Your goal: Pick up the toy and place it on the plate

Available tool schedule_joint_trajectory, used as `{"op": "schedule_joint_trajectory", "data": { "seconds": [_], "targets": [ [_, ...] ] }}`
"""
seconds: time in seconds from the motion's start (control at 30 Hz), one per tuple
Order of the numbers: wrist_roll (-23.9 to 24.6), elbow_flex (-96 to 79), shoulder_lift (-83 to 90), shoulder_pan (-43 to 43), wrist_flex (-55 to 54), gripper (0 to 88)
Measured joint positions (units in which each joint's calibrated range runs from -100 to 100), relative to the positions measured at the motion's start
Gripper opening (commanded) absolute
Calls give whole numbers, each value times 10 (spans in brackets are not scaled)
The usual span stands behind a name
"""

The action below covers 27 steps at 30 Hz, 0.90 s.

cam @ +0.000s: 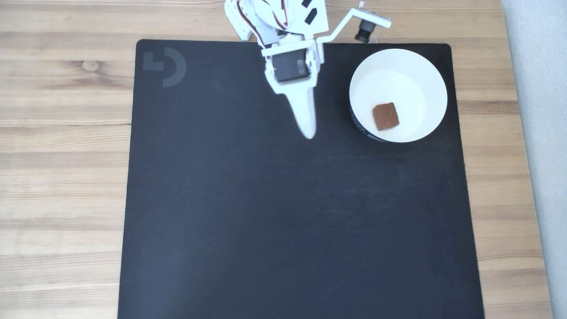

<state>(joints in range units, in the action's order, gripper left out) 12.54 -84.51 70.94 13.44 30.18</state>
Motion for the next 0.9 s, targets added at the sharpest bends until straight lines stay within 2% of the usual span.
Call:
{"op": "schedule_joint_trajectory", "data": {
  "seconds": [0.23, 0.47, 0.63, 0.9],
  "targets": [
    [-18, 0, 5, -87, 0, 23],
    [-18, -82, 115, -97, 0, 23],
    [-38, -142, 246, -119, 72, 23],
    [-68, -143, 276, -118, 176, 24]
  ]
}}
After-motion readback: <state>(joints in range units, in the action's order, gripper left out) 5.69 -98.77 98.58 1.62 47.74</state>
